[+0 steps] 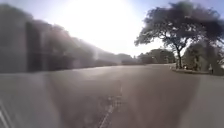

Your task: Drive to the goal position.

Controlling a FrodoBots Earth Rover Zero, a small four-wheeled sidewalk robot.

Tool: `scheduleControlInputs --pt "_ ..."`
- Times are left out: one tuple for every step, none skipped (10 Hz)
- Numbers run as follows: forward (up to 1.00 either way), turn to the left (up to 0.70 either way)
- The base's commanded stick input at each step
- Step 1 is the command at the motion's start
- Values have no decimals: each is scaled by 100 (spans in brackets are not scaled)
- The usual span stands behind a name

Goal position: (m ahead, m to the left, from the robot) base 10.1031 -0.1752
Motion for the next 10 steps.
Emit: scheduleControlInputs --pt "100 0" --pt "100 0" --pt "100 0" --pt "100 0" --pt "100 0" --pt "100 0" --pt "100 0" --pt "100 0" --pt "100 0" --pt "100 0"
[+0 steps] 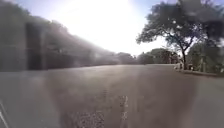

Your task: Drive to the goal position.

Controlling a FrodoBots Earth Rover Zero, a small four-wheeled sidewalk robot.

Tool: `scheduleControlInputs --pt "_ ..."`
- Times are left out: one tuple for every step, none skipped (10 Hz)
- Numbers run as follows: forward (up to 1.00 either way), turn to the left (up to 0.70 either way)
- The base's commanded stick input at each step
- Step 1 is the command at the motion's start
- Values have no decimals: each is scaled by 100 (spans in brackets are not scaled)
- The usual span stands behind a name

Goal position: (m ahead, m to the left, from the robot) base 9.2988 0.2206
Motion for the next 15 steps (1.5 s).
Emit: scheduleControlInputs --pt "100 0" --pt "100 0" --pt "100 0" --pt "100 0" --pt "100 0" --pt "100 0" --pt "100 0" --pt "100 0" --pt "100 0" --pt "100 0" --pt "100 0" --pt "100 0" --pt "100 0" --pt "100 0" --pt "100 0"
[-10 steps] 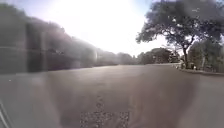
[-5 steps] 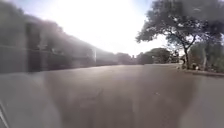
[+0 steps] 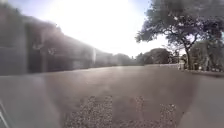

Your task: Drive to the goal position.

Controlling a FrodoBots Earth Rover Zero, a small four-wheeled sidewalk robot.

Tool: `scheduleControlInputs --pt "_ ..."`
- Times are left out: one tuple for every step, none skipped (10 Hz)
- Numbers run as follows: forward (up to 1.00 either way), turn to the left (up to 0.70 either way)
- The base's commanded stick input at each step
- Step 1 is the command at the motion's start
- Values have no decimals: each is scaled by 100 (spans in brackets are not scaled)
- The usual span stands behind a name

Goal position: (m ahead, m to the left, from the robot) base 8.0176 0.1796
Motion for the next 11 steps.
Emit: scheduleControlInputs --pt "100 0" --pt "100 0" --pt "100 0" --pt "100 0" --pt "100 0" --pt "100 0" --pt "100 0" --pt "100 0" --pt "100 0" --pt "100 0" --pt "100 0"
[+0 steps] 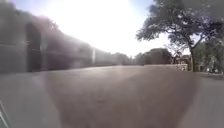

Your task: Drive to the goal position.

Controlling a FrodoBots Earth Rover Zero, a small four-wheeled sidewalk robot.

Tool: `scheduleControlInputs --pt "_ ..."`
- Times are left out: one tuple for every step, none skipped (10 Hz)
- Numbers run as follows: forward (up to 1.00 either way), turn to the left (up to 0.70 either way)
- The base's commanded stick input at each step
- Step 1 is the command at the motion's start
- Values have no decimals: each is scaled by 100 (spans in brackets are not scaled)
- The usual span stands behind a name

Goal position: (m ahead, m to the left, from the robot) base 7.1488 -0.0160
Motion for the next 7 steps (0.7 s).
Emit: scheduleControlInputs --pt "100 0" --pt "100 0" --pt "100 0" --pt "100 0" --pt "100 0" --pt "100 0" --pt "100 0"
